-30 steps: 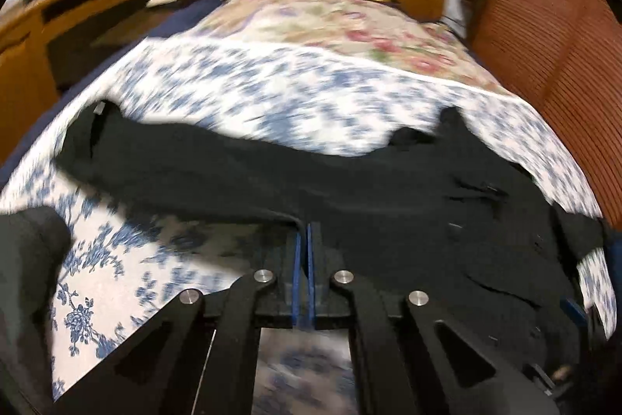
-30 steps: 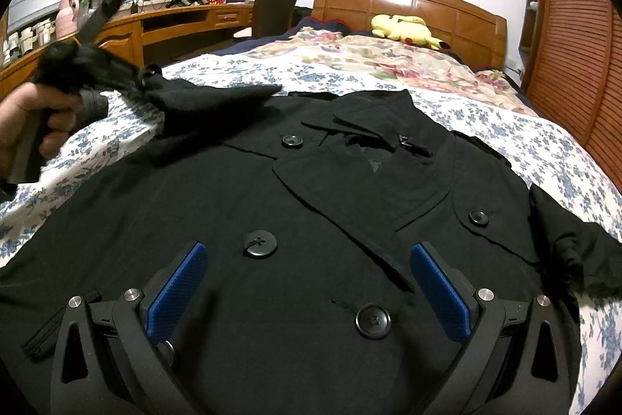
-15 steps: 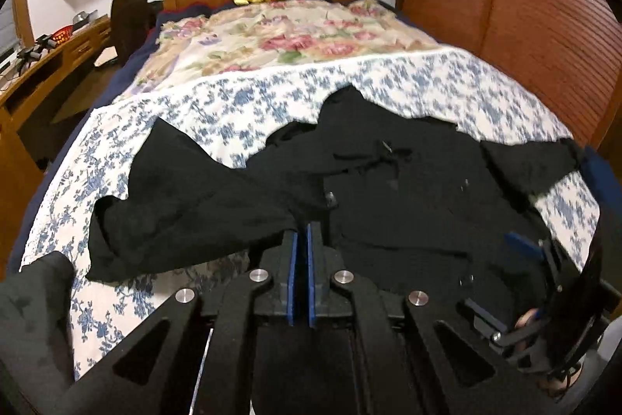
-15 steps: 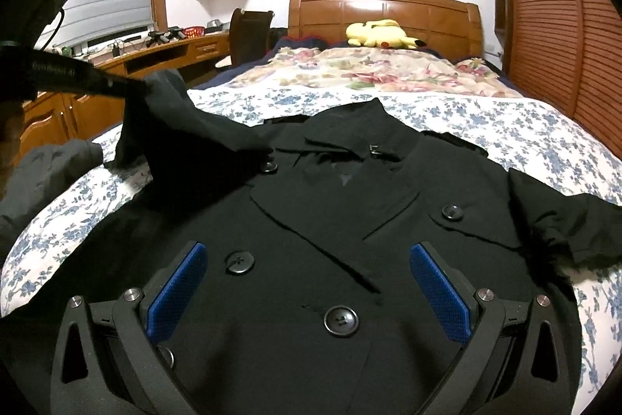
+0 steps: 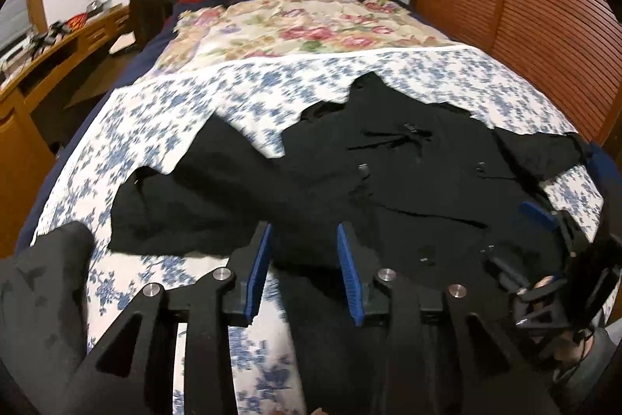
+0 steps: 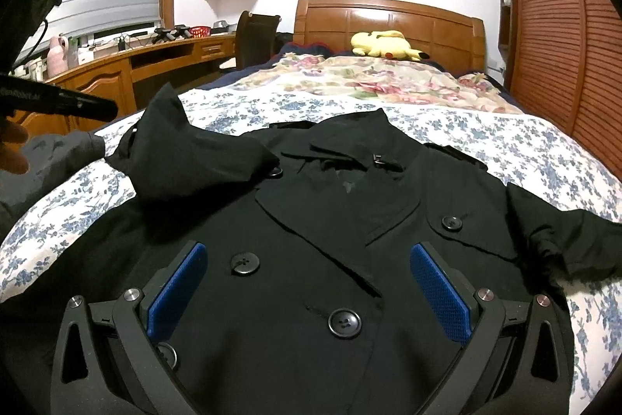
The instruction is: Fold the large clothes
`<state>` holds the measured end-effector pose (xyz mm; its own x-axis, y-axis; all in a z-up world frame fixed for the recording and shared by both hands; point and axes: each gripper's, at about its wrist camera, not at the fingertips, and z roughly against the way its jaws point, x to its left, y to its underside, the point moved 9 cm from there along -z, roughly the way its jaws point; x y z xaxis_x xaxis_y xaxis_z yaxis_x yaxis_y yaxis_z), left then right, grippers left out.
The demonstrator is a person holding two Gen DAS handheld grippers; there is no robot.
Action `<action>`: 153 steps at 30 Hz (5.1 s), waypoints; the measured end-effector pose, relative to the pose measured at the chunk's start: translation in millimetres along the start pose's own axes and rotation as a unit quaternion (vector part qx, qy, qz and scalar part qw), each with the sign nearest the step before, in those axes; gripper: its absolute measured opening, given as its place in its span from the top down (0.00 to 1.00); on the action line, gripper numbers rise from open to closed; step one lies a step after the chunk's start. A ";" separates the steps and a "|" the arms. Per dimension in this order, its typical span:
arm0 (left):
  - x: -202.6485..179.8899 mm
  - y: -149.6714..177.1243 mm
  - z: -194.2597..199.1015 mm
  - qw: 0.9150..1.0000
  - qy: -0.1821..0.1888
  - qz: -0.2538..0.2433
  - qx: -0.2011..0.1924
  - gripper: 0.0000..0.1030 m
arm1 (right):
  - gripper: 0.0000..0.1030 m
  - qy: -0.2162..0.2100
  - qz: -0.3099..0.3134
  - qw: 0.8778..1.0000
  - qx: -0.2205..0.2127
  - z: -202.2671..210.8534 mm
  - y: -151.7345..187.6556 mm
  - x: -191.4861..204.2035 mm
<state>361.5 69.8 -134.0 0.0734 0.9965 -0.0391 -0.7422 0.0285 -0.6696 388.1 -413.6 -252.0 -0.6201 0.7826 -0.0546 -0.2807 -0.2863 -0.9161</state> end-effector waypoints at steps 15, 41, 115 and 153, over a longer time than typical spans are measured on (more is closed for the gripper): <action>118.2 22.4 -96.8 0.995 -0.066 0.067 0.043 0.64 | 0.00 0.006 0.018 1.000 0.014 -8.0 0.5 5.1; 168.4 -19.9 -99.9 0.988 -0.135 0.074 -0.013 0.98 | 0.00 -0.006 0.020 0.999 0.028 -16.4 4.0 6.0; -77.7 46.9 72.2 0.990 0.017 -0.041 -0.133 0.49 | 0.00 0.054 -0.070 0.995 0.040 46.7 -9.8 -117.2; -46.4 78.8 66.1 0.987 0.048 -0.018 -0.154 0.48 | 0.97 0.070 0.037 0.993 0.088 -43.7 -90.4 -85.4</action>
<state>255.6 31.0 -135.9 0.1698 0.9829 -0.0715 -0.5017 0.0237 -0.8647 498.5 -430.4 -181.9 -0.5390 0.8216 -0.1858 -0.3691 -0.4287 -0.8246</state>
